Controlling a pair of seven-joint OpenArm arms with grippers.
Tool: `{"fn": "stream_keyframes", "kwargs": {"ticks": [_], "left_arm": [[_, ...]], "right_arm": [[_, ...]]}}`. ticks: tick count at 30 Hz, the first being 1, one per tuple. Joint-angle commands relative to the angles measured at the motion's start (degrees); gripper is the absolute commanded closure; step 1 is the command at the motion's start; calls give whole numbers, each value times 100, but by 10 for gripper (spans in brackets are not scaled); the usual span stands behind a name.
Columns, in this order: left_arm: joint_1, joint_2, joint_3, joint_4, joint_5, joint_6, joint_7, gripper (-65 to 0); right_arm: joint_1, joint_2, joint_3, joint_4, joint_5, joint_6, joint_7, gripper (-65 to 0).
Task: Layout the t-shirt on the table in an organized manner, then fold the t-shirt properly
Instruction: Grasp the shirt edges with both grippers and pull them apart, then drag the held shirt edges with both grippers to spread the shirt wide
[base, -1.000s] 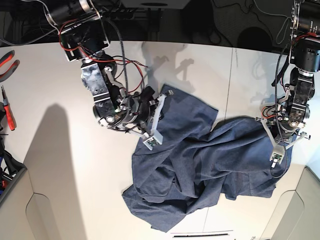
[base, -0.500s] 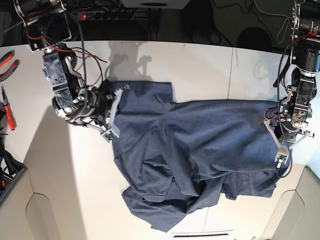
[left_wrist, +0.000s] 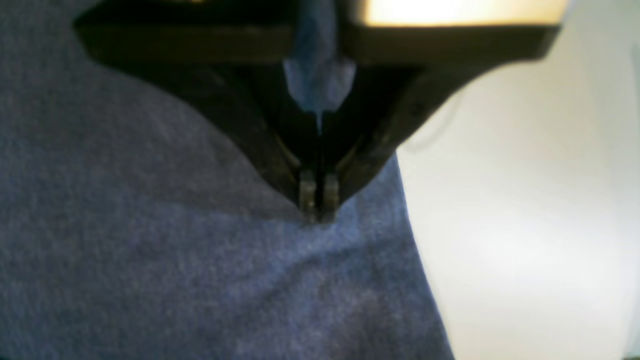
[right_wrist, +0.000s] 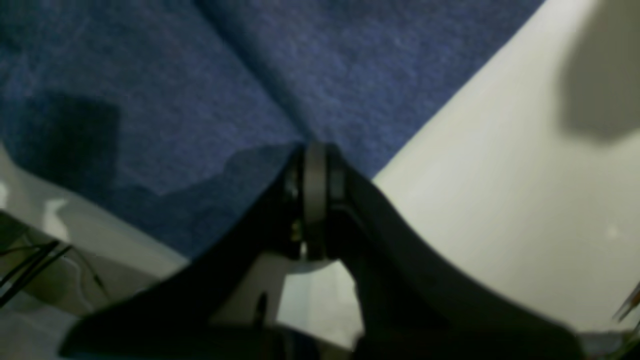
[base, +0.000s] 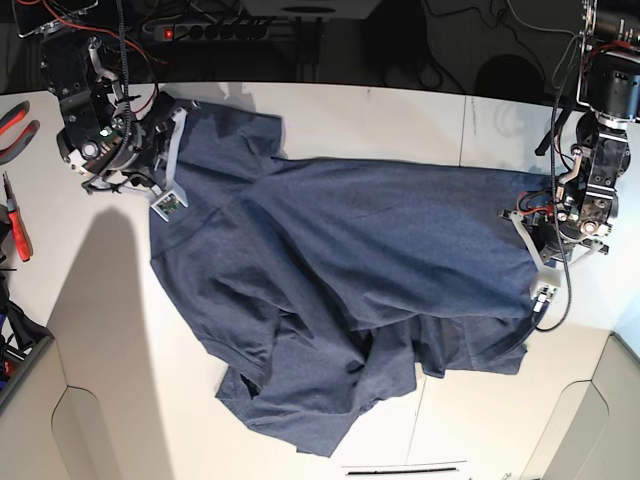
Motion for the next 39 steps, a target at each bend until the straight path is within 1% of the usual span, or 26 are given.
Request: {"fn": "stream_keyframes", "kwargs": {"ticks": [1, 3, 5, 8, 11, 13, 16, 17, 18, 20, 22, 24, 26, 29, 35, 37, 39], "left_arm": [[-35, -94, -46, 157, 24, 26, -55, 0], [13, -94, -46, 258, 24, 28, -33, 0], [11, -94, -46, 282, 22, 31, -15, 0], [9, -94, -46, 282, 22, 31, -17, 0], [9, -92, -46, 282, 24, 31, -20, 0], [9, -83, -46, 282, 24, 31, -48, 0], [7, -66, -46, 282, 24, 28, -195, 0], [7, -61, -46, 282, 22, 31, -223, 0], [-7, -39, -46, 282, 22, 31, -238, 0], [-24, 9, -46, 282, 24, 28, -262, 0], [-39, 103, -46, 280, 26, 28, -326, 0], [-55, 232, -46, 280, 24, 26, -348, 0], [-55, 374, -46, 282, 26, 26, -367, 0], [-52, 535, -46, 280, 46, 26, -365, 0], [-55, 566, -46, 280, 48, 28, -389, 0], [-52, 568, -46, 280, 87, 28, -382, 0], [-50, 568, -46, 280, 162, 31, -358, 0]], "right_arm": [[-52, 66, 74, 26, 107, 22, -352, 0], [-111, 66, 157, 44, 411, 50, -555, 0], [-146, 63, 208, 83, 555, 87, -553, 0], [-140, 63, 308, 321, 586, 83, -479, 0], [-109, 63, 562, 874, 586, 81, -398, 0], [-94, 63, 789, 1344, 586, 55, -50, 0], [-74, 59, 1108, 1939, 586, -223, 844, 0], [-17, 48, 1174, 2057, 586, -295, 1047, 0], [87, 2, 1224, 2114, 584, -372, 1141, 0], [398, -160, 1248, 2065, 584, -461, 1158, 0], [728, -382, 1244, 1853, 586, -476, 1252, 0], [1038, -621, 1237, 1453, 584, -476, 1515, 0], [1351, -846, 1237, 885, 540, -472, 1753, 0], [1860, -1086, 1237, -186, 297, -452, 1838, 0], [2656, -1143, 1237, -2341, 229, -452, 2044, 0], [2747, -1134, 1239, -2780, -22, -457, 2039, 0], [2719, -1082, 1239, -2968, -168, -479, 1998, 0]]}}
